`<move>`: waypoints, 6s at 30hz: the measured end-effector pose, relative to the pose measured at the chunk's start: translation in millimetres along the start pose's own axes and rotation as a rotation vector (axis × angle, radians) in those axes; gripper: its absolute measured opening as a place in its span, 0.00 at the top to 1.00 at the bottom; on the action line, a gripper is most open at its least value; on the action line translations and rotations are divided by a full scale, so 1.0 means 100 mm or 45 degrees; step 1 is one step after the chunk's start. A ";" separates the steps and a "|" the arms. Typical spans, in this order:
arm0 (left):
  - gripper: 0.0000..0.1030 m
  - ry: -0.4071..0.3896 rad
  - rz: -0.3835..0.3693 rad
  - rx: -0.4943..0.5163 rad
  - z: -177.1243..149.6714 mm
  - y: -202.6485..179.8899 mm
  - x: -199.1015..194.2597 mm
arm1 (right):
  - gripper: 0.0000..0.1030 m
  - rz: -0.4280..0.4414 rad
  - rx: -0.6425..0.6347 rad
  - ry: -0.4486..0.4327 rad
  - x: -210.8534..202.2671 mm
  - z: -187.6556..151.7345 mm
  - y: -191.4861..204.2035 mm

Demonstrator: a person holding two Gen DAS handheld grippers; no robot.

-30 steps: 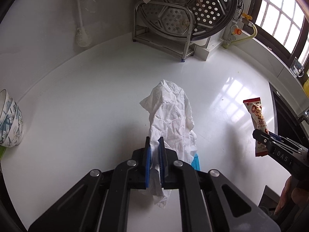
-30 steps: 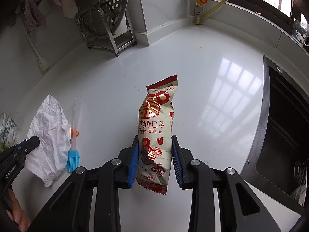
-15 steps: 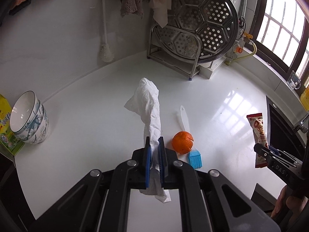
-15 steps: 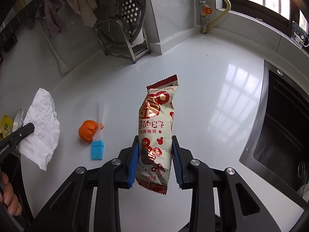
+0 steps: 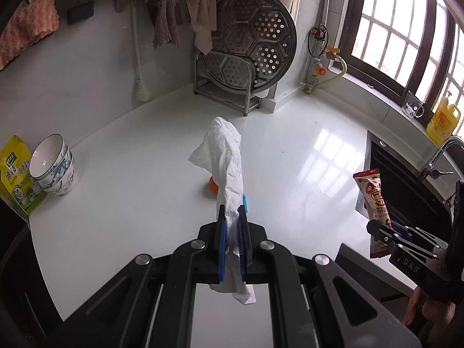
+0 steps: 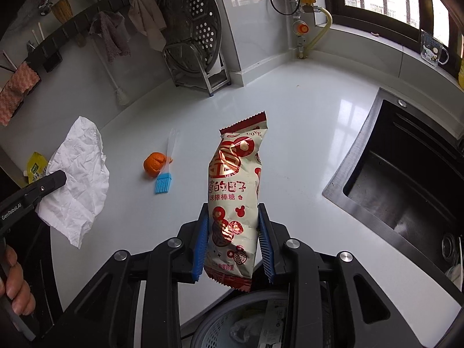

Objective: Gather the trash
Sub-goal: 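Carry the tissue and wrapper with both tools over the grey basket, then open both tools to drop the tissue and wrapper into the basket, then move both open tools over the counter toward the orange peel and brush, then close the right tool on the blue pastry brush while the left tool nears the orange peel, then close the left tool on the orange peel while the right tool holds the brush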

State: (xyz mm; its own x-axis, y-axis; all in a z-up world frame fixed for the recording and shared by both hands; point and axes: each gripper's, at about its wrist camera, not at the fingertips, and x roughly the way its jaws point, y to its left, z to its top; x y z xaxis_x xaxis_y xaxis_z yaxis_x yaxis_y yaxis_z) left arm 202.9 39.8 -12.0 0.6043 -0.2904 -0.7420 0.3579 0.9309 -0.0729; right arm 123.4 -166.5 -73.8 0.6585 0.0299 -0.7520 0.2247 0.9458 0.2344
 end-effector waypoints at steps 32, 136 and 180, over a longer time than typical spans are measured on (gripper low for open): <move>0.92 0.322 -0.169 0.176 -1.63 -1.69 0.03 | 0.70 0.078 0.037 0.237 -0.66 -1.68 -0.98; 0.25 0.139 0.017 -0.024 0.21 1.05 1.31 | 0.96 -0.015 -0.163 0.141 1.90 0.43 0.97; 0.80 0.199 -0.187 0.071 0.33 0.59 1.93 | 0.97 0.030 -0.008 0.080 1.50 0.37 0.60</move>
State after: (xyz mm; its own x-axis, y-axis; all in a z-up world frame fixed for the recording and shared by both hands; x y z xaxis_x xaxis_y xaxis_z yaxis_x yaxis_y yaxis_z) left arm 364.2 30.9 -137.1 0.4268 -0.3797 -0.8208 0.4753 0.8663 -0.1536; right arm 261.6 -117.5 -149.8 0.6172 0.0724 -0.7834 0.2052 0.9465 0.2491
